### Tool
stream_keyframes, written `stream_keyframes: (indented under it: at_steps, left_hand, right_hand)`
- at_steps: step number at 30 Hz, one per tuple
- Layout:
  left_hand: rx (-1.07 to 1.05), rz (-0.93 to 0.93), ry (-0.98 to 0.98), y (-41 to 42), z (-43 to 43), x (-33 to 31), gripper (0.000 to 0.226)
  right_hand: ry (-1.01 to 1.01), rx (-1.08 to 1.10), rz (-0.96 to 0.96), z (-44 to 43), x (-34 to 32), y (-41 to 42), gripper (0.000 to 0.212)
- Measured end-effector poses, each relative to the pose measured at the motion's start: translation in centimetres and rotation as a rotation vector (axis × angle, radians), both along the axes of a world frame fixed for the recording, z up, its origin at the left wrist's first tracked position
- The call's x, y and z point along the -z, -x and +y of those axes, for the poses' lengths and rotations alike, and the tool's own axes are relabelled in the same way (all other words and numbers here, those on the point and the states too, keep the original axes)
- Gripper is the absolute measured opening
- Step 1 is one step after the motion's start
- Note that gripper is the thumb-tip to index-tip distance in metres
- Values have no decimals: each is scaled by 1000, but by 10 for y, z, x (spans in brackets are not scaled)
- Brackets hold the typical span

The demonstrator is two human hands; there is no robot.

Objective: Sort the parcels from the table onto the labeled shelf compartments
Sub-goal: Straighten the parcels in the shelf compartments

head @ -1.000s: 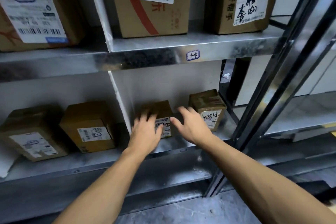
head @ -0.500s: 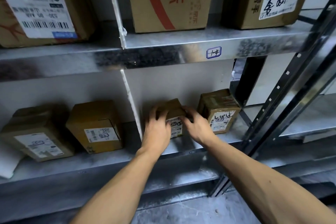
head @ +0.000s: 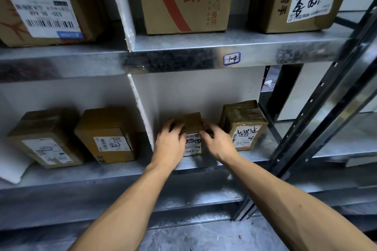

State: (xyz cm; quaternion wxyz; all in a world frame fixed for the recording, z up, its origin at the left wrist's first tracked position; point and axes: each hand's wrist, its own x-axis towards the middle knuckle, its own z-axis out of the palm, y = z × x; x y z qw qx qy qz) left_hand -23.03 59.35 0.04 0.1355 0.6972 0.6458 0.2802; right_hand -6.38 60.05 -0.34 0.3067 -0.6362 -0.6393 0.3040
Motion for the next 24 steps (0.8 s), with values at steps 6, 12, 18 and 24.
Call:
stream_keyframes:
  at_steps: [6,12,18,24]
  left_hand:
    - [-19,92,-55,1,3,-9,41]
    - [105,20,-159,-28,11,-30,41]
    - [229,103,-103,-85,19,-44,48]
    - [298,178,-35,-123,29,-42,56]
  right_hand:
    - [-134,-78,-117,-13,-30,-12,41]
    - [-282,-20,-86,-25,-62,-51,35]
    - [-264,72,-310,-15,-65,-118,39]
    - [-79,13,-451,1,-53,-148,45]
